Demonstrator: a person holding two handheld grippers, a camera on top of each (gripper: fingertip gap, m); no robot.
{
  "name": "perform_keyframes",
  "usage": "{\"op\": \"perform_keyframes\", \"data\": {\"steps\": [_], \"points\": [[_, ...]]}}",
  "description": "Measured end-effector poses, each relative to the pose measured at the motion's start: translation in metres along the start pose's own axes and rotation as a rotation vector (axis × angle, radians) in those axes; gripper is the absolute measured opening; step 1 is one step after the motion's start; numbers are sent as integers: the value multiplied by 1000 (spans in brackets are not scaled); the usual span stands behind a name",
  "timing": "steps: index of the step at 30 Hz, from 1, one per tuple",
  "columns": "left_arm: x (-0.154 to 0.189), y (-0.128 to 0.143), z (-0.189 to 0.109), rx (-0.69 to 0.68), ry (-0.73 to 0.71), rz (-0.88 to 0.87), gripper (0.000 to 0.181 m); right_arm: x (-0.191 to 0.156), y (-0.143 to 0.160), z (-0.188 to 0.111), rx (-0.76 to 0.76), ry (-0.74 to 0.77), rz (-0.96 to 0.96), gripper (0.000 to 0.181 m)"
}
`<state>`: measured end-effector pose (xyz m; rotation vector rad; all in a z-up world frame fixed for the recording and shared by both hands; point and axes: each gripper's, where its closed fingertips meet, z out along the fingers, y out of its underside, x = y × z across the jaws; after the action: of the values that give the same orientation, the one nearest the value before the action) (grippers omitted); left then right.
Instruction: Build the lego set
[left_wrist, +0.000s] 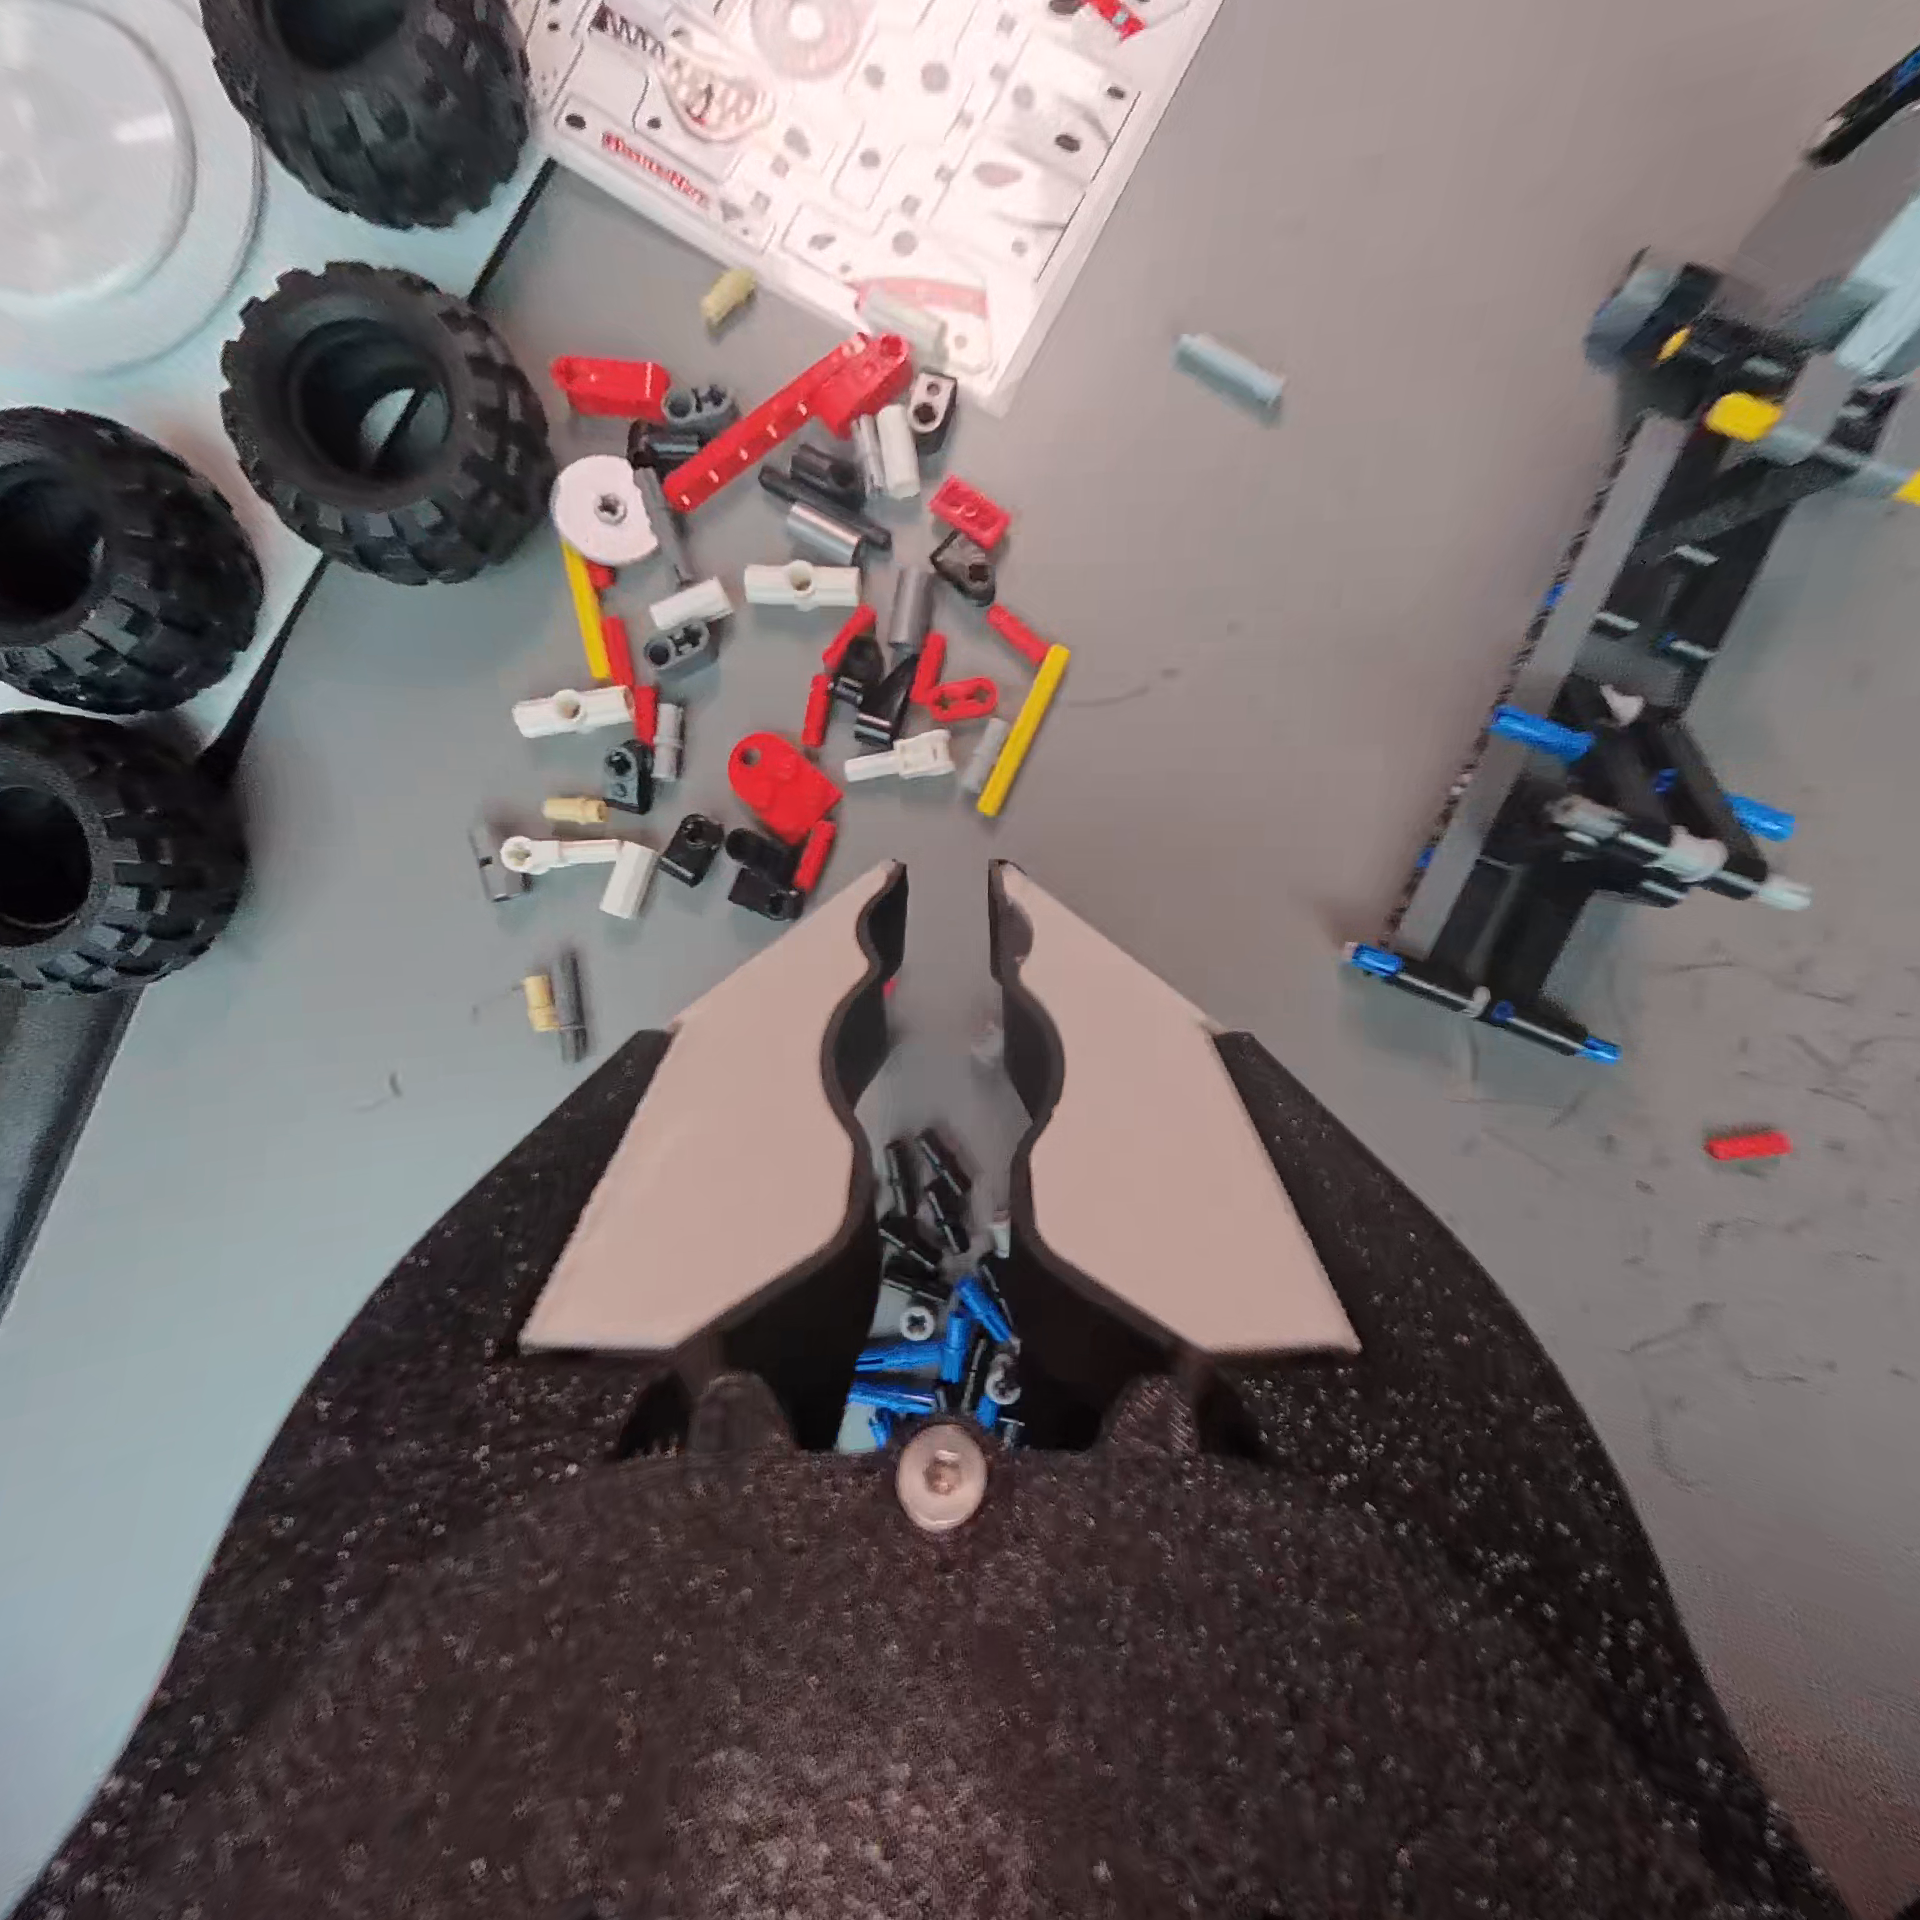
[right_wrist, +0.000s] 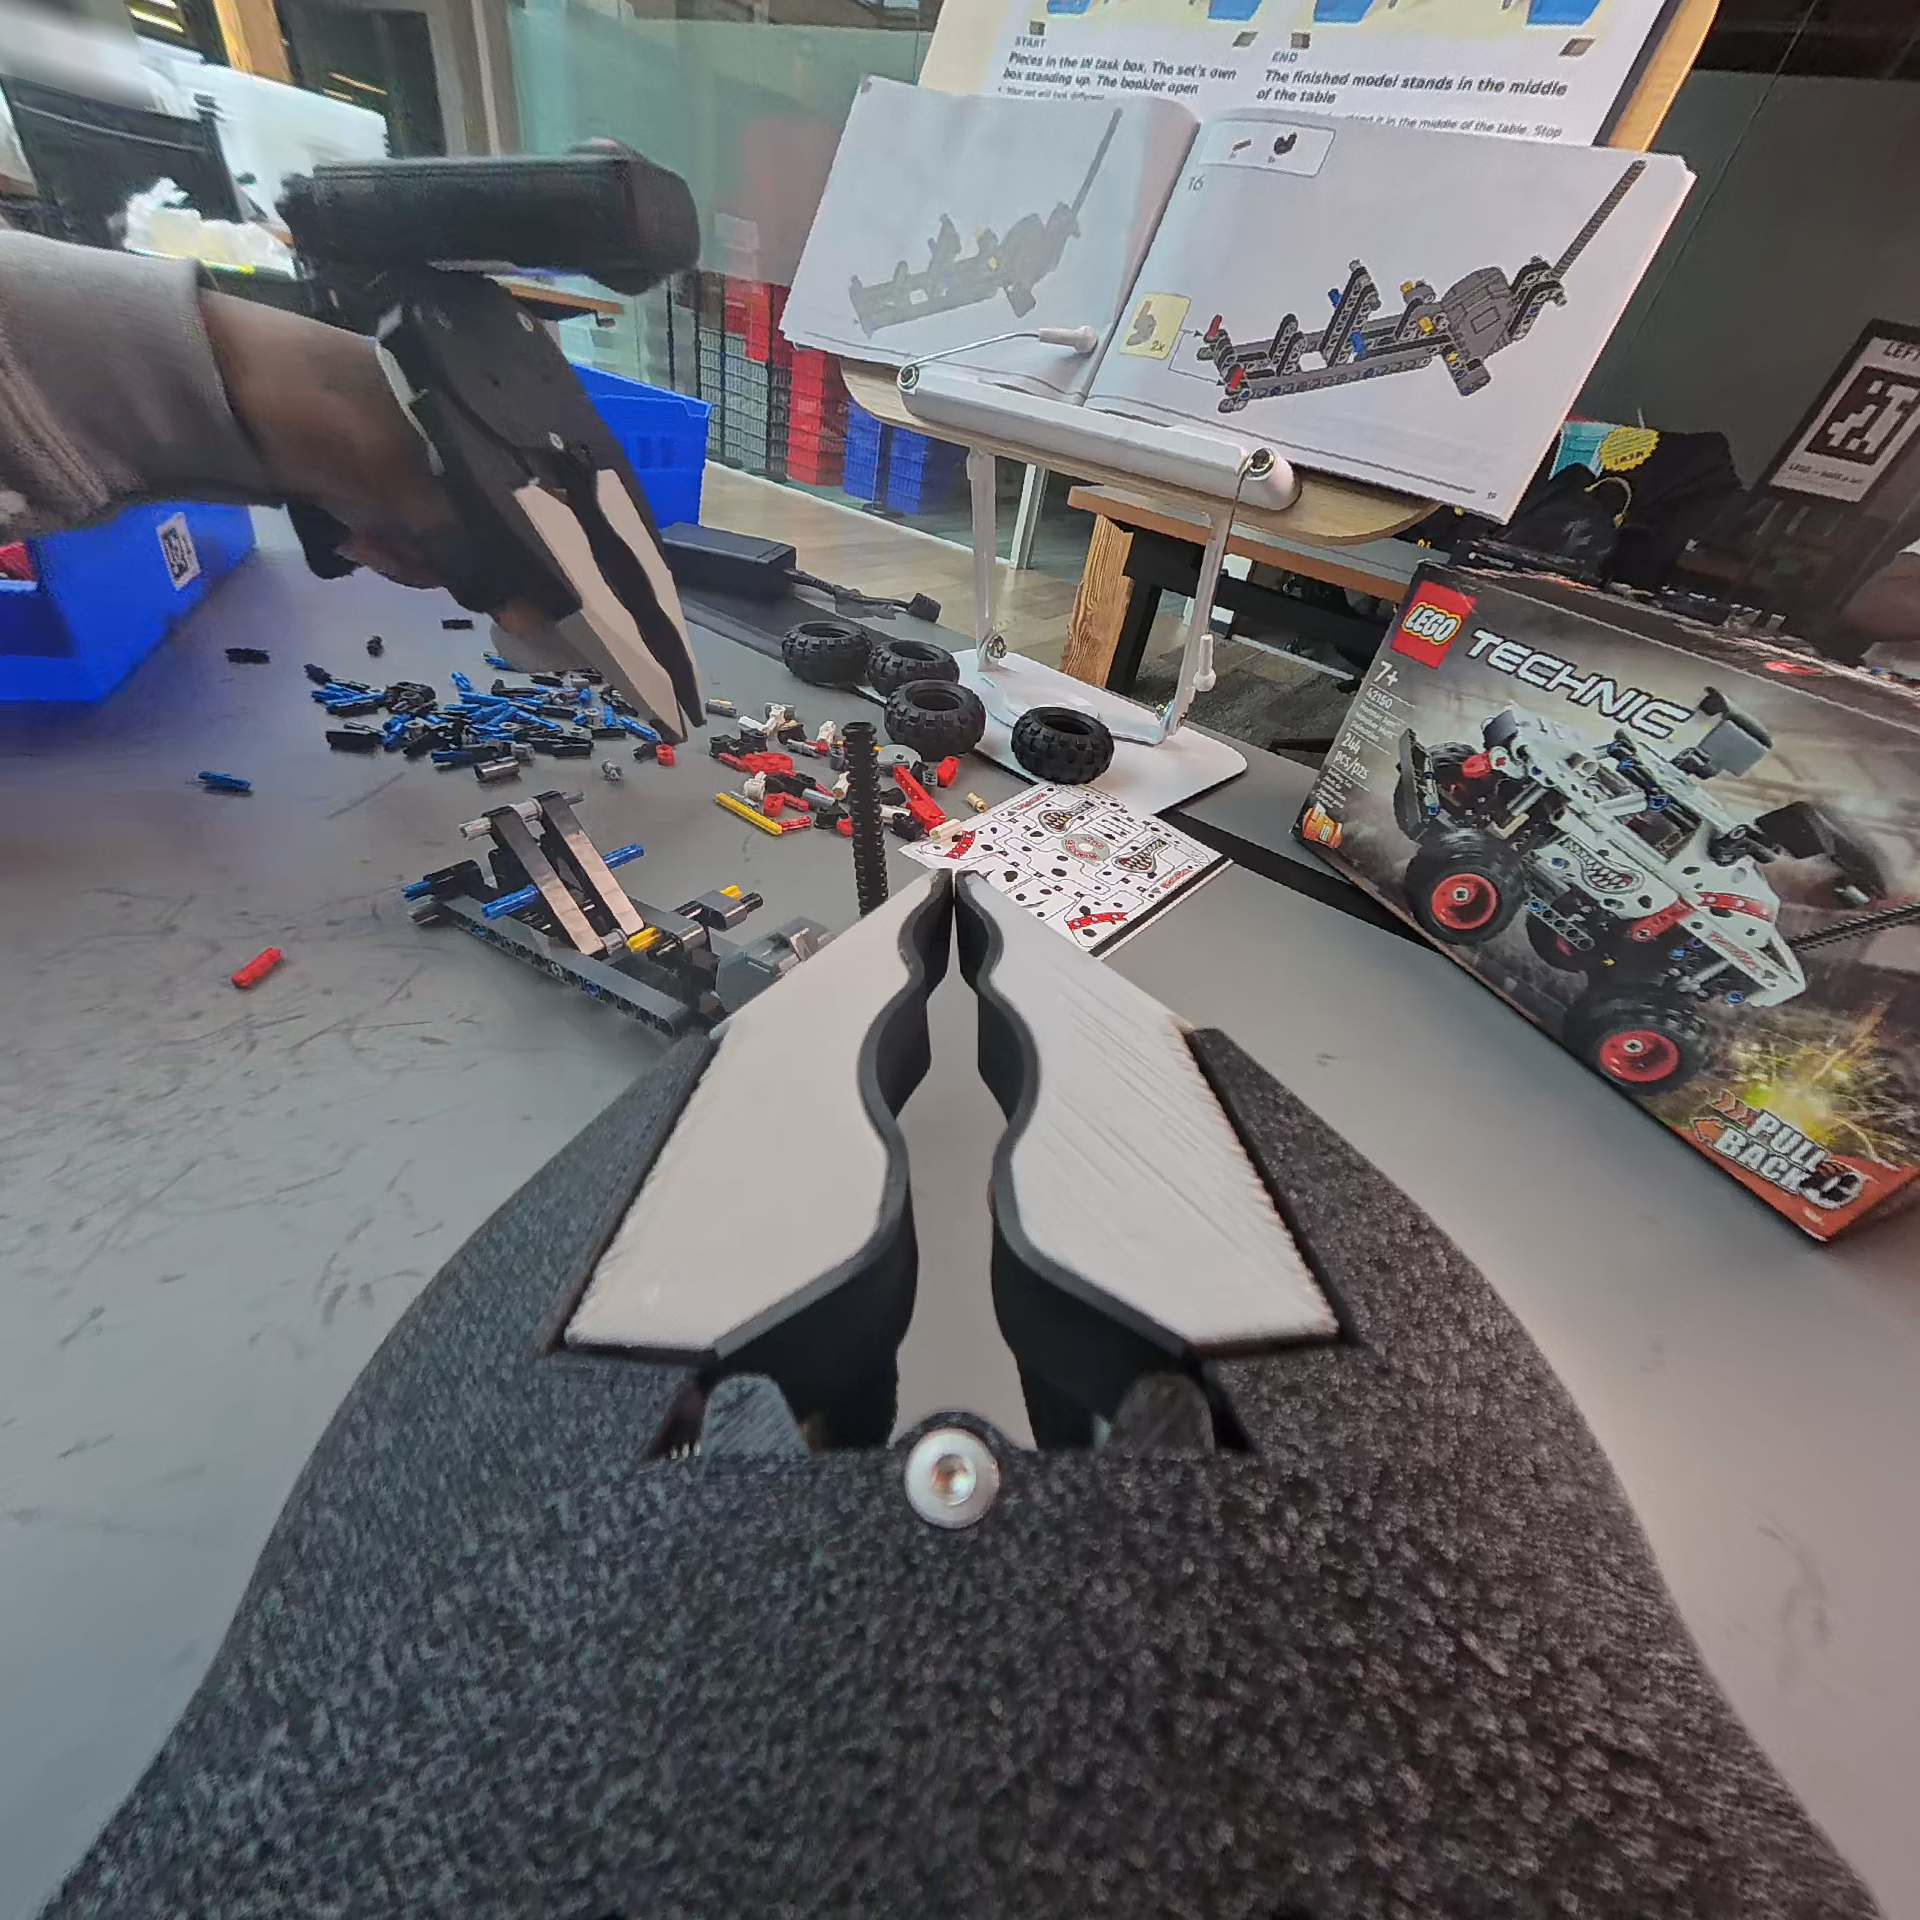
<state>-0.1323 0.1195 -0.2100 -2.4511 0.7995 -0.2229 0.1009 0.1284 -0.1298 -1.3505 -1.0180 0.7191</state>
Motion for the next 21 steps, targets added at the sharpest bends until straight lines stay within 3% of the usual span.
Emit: {"op": "perform_keyframes", "data": {"steps": [6,21], "points": [[-22,13,20,-137,-35,88,14,8,-2,-3,7,6,17,0],[-39,8,26,-168,-57,128,16,9,-2,-4,9,-11,26,0]]}}
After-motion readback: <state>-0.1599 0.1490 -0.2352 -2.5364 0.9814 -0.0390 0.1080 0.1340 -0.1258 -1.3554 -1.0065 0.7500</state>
